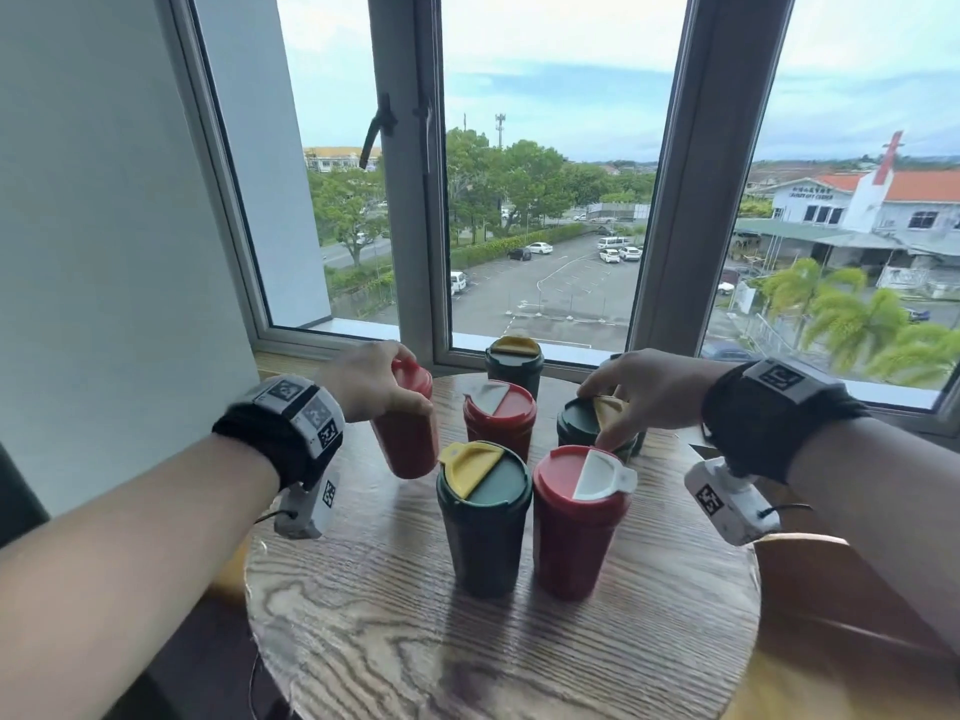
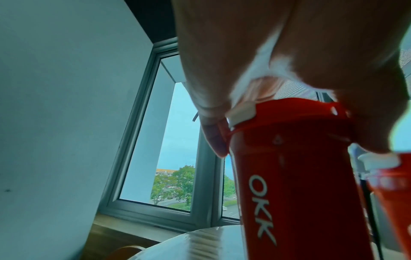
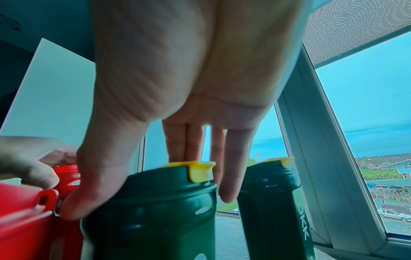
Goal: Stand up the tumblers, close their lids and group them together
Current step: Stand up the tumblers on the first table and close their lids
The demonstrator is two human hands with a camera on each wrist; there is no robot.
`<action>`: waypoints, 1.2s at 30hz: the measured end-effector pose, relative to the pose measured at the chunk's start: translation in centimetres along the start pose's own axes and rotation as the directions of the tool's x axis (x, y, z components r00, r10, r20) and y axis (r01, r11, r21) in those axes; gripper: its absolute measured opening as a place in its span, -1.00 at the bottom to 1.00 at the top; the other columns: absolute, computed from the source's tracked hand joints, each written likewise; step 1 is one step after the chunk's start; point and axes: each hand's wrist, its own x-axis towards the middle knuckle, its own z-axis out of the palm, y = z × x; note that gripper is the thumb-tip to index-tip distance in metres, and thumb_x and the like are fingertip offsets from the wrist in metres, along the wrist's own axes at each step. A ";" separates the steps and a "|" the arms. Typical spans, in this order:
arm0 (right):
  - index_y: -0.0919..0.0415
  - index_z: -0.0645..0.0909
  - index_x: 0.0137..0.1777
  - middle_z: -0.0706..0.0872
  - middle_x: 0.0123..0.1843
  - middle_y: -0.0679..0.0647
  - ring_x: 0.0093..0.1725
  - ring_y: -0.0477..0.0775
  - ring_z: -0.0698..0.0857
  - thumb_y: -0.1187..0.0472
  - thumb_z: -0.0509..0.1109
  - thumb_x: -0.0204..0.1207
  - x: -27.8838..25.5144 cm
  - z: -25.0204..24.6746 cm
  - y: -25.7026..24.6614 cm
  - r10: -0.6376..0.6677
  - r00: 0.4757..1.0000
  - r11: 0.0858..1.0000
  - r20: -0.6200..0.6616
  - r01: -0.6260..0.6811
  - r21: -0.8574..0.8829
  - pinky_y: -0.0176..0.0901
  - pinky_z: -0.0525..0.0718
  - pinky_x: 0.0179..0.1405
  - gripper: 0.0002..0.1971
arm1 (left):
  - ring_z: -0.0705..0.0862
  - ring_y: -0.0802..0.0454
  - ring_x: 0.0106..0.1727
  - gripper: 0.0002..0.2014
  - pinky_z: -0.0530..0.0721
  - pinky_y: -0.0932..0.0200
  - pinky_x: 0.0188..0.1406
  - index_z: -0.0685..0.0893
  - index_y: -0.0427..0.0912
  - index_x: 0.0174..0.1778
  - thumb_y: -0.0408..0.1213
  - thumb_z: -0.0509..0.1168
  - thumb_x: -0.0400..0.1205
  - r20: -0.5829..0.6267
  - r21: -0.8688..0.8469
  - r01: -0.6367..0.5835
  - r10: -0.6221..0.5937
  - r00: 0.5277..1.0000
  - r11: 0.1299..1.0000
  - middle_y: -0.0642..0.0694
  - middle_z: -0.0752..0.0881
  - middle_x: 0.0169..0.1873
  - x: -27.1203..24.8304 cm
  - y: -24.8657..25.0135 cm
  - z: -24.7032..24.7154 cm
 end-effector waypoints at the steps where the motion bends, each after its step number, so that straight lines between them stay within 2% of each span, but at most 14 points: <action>1: -0.20 0.63 0.54 0.66 0.50 -0.12 0.40 0.03 0.62 -0.29 0.72 0.23 0.0 0.0 0.0 0.004 1.000 1.000 0.000 -0.004 0.002 0.10 0.63 0.44 -0.18 | 0.63 -0.02 0.13 -0.24 0.52 0.12 -0.01 0.62 -0.04 0.43 0.18 0.62 0.34 0.038 0.011 -0.012 0.012 0.999 1.000 -0.07 0.71 0.23 -0.3 0.4 -0.1; 5: -0.21 0.61 0.55 0.64 0.53 -0.11 0.44 0.04 0.62 -0.30 0.71 0.22 -0.2 -0.1 -0.1 0.009 1.000 1.000 0.003 -0.009 -0.007 0.14 0.63 0.47 -0.16 | 0.62 0.01 0.15 -0.22 0.54 0.13 0.04 0.61 0.02 0.47 0.19 0.62 0.33 0.138 0.039 -0.048 0.042 0.990 0.998 -0.01 0.70 0.26 -1.2 1.2 0.1; 8: -0.17 0.60 0.57 0.62 0.56 -0.10 0.49 0.06 0.60 -0.29 0.70 0.25 -0.4 -0.2 -0.4 0.010 1.000 0.999 0.001 -0.010 -0.030 0.15 0.60 0.50 -0.16 | 0.61 0.01 0.17 -0.19 0.60 0.07 0.15 0.58 0.04 0.50 0.18 0.63 0.33 0.146 0.047 -0.072 0.064 0.987 0.996 -0.01 0.70 0.30 -1.8 1.2 0.5; 12: -0.16 0.58 0.59 0.61 0.58 -0.09 0.51 0.05 0.58 -0.29 0.68 0.29 -0.6 -0.5 -0.6 0.006 1.000 0.999 0.020 -0.005 -0.046 0.11 0.58 0.52 -0.18 | 0.57 0.04 0.22 -0.17 0.53 0.12 0.19 0.53 0.00 0.55 0.15 0.61 0.37 0.143 0.062 -0.118 0.108 0.984 0.991 -0.04 0.65 0.39 -2.4 0.9 1.0; 15: -0.14 0.58 0.59 0.62 0.57 -0.11 0.46 -0.01 0.61 -0.28 0.64 0.36 -0.9 -1.5 -1.1 0.007 0.998 0.998 0.058 -0.003 -0.065 -0.01 0.58 0.46 -0.22 | 0.59 -0.03 0.33 -0.15 0.52 0.11 0.25 0.51 -0.01 0.58 0.17 0.59 0.38 0.144 0.060 -0.128 0.118 0.982 0.990 -0.05 0.64 0.43 -2.4 0.6 1.1; 17: -0.07 0.59 0.59 0.65 0.55 -0.10 0.44 -0.01 0.63 -0.30 0.59 0.41 -0.7 -2.6 -2.1 -0.011 0.998 0.994 0.059 0.017 -0.108 0.01 0.59 0.48 -0.24 | 0.58 -0.05 0.39 -0.13 0.50 0.11 0.29 0.48 -0.01 0.61 0.20 0.57 0.39 0.152 0.069 -0.130 0.118 0.981 0.989 -0.05 0.62 0.46 -2.3 0.6 1.0; 22: 0.06 0.64 0.54 0.73 0.45 0.01 0.37 0.09 0.69 -0.24 0.56 0.49 0.4 -5.5 -6.7 -0.117 0.993 0.963 0.023 0.119 -0.242 0.10 0.65 0.42 -0.33 | 0.53 -0.06 0.48 -0.12 0.47 0.03 0.41 0.44 -0.01 0.64 0.30 0.49 0.44 0.157 0.078 -0.111 0.098 0.983 0.991 -0.06 0.57 0.53 -2.1 0.6 1.2; 24: 0.08 0.65 0.52 0.75 0.40 0.04 0.34 0.11 0.70 -0.22 0.57 0.49 1.3 -5.7 -8.9 -0.168 0.985 0.935 0.048 0.175 -0.308 0.02 0.67 0.32 -0.35 | 0.48 -0.07 0.53 -0.11 0.43 -0.01 0.46 0.42 -0.04 0.65 0.32 0.45 0.46 0.141 0.088 -0.101 0.088 0.986 0.991 -0.10 0.53 0.56 -2.1 0.6 1.2; 26: 0.09 0.63 0.55 0.74 0.44 0.04 0.38 0.12 0.69 -0.22 0.58 0.48 2.5 -5.3 -10.7 -0.199 0.976 0.904 0.086 0.217 -0.369 0.03 0.67 0.33 -0.31 | 0.44 -0.09 0.58 -0.10 0.39 -0.03 0.50 0.39 -0.07 0.67 0.33 0.42 0.48 0.125 0.097 -0.081 0.069 0.990 0.992 -0.13 0.49 0.59 -2.2 0.4 1.1; 33: -0.05 0.37 0.74 0.52 0.68 0.00 0.60 0.12 0.53 -0.21 0.61 0.45 5.2 -3.1 -13.6 -0.169 0.958 0.815 0.232 0.268 -0.514 0.07 0.55 0.44 -0.12 | 0.45 -0.10 0.59 -0.08 0.41 -0.05 0.55 0.38 -0.16 0.66 0.33 0.40 0.49 0.074 0.086 -0.001 -0.006 0.997 0.996 -0.14 0.50 0.60 -2.8 -1.0 1.2; 36: -0.04 0.40 0.72 0.53 0.65 0.00 0.58 0.11 0.54 -0.22 0.58 0.49 5.5 -2.7 -14.0 -0.152 0.962 0.811 0.227 0.253 -0.528 0.01 0.55 0.34 -0.17 | 0.47 -0.10 0.57 -0.09 0.44 -0.04 0.53 0.40 -0.18 0.66 0.31 0.41 0.50 0.070 0.060 0.001 -0.005 0.998 0.998 -0.14 0.51 0.59 -3.0 -1.1 1.3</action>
